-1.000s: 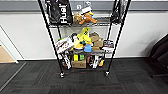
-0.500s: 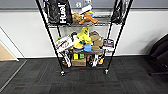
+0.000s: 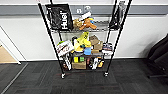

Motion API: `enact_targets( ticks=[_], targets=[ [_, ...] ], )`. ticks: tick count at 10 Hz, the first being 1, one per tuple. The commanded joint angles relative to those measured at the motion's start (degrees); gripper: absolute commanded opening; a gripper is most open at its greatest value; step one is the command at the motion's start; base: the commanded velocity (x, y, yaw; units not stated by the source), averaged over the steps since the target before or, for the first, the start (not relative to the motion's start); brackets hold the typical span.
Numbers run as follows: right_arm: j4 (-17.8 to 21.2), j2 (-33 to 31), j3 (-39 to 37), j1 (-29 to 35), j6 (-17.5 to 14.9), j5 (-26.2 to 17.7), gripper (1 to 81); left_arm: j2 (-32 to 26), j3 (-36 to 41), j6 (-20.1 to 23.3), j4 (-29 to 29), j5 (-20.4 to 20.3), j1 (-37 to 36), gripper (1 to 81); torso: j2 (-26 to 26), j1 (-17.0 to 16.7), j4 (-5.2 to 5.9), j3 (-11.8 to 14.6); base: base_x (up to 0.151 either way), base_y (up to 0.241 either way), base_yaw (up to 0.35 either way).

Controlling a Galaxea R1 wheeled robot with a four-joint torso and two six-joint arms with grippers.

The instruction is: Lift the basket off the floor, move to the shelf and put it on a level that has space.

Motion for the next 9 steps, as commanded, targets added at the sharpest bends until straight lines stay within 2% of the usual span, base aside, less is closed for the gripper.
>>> enact_targets(
  ticks=[1, 3, 4, 5, 9],
  targets=[
    [1.4, -0.6, 1.6, 6.8, 0.6, -2.8, 1.0, -1.7, 1.8, -0.4, -1.5, 2.3, -5.1, 1.0, 5.5, -3.6, 0.0, 4.4, 0.0, 0.0, 0.0],
    [1.4, -0.3, 1.7, 7.9, 0.6, -4.1, 1.0, -2.3, 2.9, -0.4, -2.0, 1.7, -5.1, 1.0, 9.3, -6.1, 0.0, 6.8, 0.0, 0.0, 0.0],
    [1.4, -0.2, 1.8, 8.2, 0.6, -4.1, 1.0, -2.5, 3.0, -0.4, -2.1, 1.7, -5.0, 1.0, 11.3, -7.3, 0.0, 7.2, 0.0, 0.0, 0.0],
    [1.4, -0.2, 1.8, 8.0, 0.6, -4.6, 1.0, -2.6, 3.0, -0.4, -2.1, 1.7, -4.8, 1.0, 13.4, -8.8, 0.0, 5.1, 0.0, 0.0, 0.0],
    [1.7, -1.4, 2.1, 4.9, 0.3, -4.1, 1.0, -3.1, 3.8, -0.3, -2.0, 1.9, -4.5, 1.0, 20.5, -13.3, 0.0, 5.8, 0.0, 0.0, 0.0]
  ],
)
